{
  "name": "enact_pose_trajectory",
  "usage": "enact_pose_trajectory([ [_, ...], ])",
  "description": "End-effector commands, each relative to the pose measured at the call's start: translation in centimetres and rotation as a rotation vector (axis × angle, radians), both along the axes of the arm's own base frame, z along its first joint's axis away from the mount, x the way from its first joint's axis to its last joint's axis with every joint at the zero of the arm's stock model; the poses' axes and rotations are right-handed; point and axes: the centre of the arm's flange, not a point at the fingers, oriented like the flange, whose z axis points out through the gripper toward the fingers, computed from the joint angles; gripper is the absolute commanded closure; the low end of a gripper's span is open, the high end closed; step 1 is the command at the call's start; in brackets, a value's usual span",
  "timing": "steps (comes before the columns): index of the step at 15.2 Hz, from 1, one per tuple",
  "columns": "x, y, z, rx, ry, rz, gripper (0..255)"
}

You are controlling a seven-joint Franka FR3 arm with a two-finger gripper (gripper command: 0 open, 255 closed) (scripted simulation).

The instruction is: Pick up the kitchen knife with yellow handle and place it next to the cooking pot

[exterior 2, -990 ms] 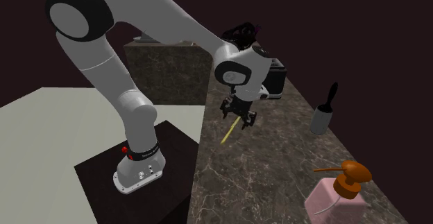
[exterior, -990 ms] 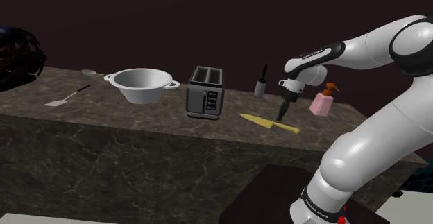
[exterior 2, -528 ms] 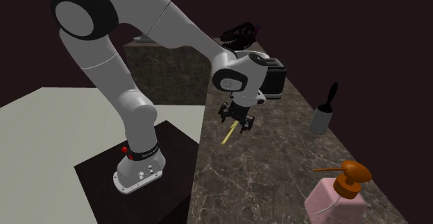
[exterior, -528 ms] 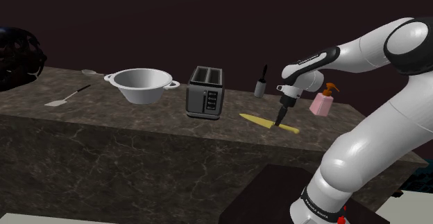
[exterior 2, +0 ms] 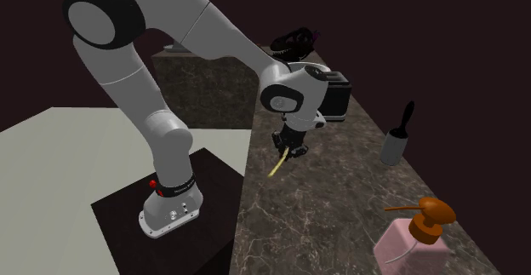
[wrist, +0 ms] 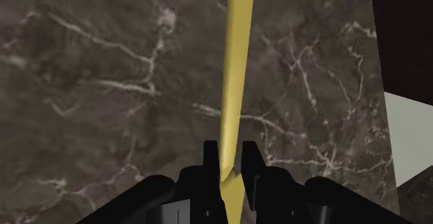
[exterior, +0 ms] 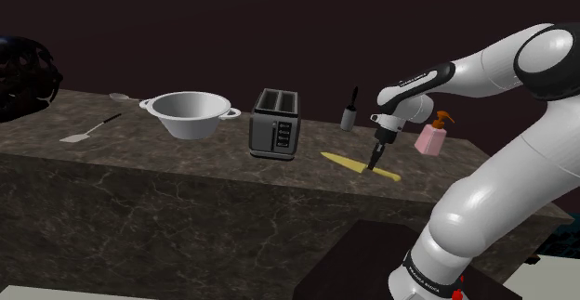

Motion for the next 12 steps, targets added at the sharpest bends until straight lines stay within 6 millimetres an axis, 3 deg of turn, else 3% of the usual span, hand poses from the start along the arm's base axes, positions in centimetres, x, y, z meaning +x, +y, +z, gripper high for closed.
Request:
enact_pose_trajectory([
  [1, 0.0, 0.0, 0.0, 0.0, 0.0, 0.0, 255],
  [7, 0.0, 0.0, 0.0, 0.0, 0.0, 0.0, 255],
  [12, 0.0, 0.0, 2.6, 0.0, 0.0, 0.0, 255],
])
